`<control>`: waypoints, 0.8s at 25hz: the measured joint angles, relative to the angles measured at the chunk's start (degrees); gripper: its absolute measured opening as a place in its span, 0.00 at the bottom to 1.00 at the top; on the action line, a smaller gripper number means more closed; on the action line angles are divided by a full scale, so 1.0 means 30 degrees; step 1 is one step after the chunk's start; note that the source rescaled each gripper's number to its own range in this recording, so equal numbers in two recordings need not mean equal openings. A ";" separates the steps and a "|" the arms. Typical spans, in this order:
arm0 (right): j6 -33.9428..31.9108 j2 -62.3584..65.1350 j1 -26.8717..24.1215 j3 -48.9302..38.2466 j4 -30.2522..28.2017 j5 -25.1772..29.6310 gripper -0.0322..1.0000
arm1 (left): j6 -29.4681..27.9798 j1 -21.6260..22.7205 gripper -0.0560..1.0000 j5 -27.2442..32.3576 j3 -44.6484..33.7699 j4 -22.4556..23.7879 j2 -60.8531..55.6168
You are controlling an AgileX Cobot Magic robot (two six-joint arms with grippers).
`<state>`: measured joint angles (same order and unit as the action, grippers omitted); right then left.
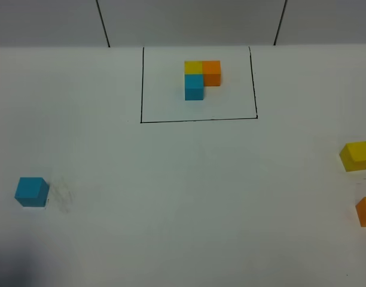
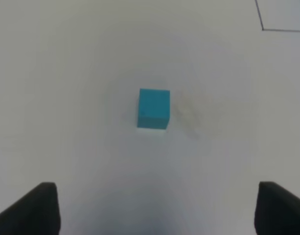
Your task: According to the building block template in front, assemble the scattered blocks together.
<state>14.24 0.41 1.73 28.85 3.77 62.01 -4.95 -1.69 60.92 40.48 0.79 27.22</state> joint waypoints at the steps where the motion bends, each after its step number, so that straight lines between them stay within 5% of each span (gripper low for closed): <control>1: 0.0000 0.0000 0.0000 0.0000 0.0000 0.0000 0.03 | 0.0000 0.0000 0.78 0.0001 0.0313 -0.0008 0.1080; 6: 0.0000 0.0000 0.0000 0.0000 0.0000 0.0000 0.03 | 0.0000 0.0000 0.81 -0.0532 0.1653 -0.0008 0.7092; 20: 0.0000 0.0000 0.0000 0.0000 0.0000 0.0000 0.03 | 0.0018 0.0000 0.79 -0.6629 0.1864 -0.0023 1.6981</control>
<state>14.24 0.41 1.73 28.85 3.77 62.01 -4.89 -1.69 41.03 46.07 0.73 78.16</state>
